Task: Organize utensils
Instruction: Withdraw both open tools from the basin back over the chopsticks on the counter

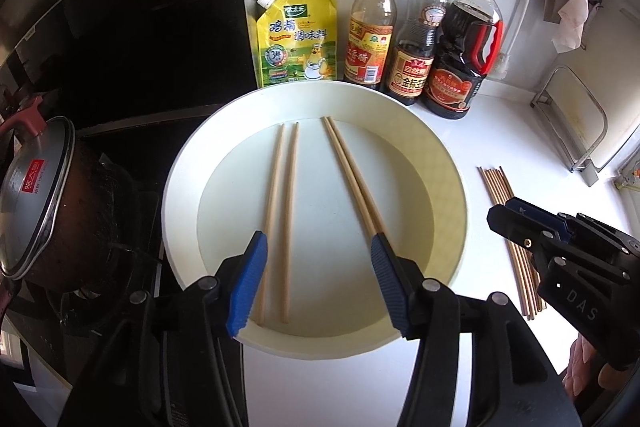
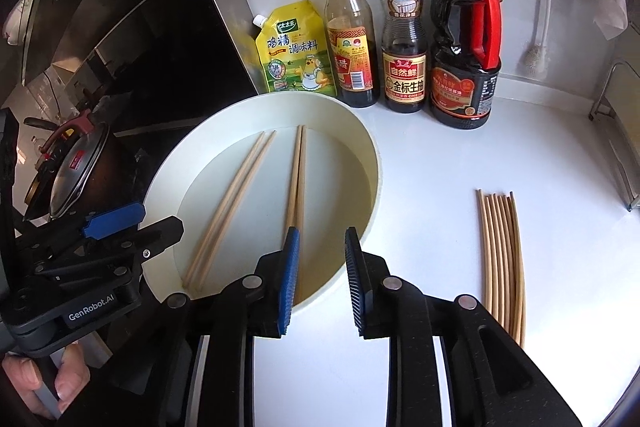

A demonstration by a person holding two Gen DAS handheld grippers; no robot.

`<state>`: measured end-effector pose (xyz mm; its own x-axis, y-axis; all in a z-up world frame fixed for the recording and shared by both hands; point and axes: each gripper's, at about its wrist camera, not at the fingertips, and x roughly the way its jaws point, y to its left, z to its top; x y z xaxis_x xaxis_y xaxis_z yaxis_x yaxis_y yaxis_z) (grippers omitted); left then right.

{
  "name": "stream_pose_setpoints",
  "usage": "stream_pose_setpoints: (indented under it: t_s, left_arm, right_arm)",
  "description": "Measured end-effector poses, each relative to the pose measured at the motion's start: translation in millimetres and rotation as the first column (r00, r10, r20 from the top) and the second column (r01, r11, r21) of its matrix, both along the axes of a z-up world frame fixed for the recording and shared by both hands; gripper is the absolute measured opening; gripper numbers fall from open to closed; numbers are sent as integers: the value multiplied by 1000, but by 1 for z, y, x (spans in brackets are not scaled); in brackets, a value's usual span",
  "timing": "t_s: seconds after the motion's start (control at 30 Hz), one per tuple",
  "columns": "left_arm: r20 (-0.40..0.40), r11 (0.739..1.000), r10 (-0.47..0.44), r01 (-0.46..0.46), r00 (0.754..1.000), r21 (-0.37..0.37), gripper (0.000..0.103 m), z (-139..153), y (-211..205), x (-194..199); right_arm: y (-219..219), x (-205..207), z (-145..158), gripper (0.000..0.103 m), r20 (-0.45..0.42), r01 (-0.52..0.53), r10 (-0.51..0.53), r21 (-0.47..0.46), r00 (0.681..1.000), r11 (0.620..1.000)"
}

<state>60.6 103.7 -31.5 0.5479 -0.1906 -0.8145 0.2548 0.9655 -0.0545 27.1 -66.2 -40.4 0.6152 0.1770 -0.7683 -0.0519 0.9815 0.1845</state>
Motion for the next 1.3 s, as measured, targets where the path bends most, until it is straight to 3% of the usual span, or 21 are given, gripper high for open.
stream_pose_setpoints:
  t_s: [0.63, 1.03, 1.17, 1.3]
  left_arm:
    - [-19, 996, -63, 62, 998, -62, 59, -6, -91, -26]
    - [-54, 998, -61, 61, 997, 12, 67, -26, -143, -31]
    - [-60, 999, -50, 50, 997, 3, 68, -33, -156, -31]
    - [-62, 999, -41, 41, 997, -9, 68, -39, -168, -30]
  right_arm:
    - [-106, -37, -4, 28, -26, 107, -109, -57, 994, 993]
    - [-163, -46, -33, 33, -50, 121, -123, -49, 991, 991]
    - [-179, -44, -45, 34, -62, 116, -119, -50, 991, 992]
    - [-191, -43, -57, 42, -72, 110, -114, -56, 991, 992]
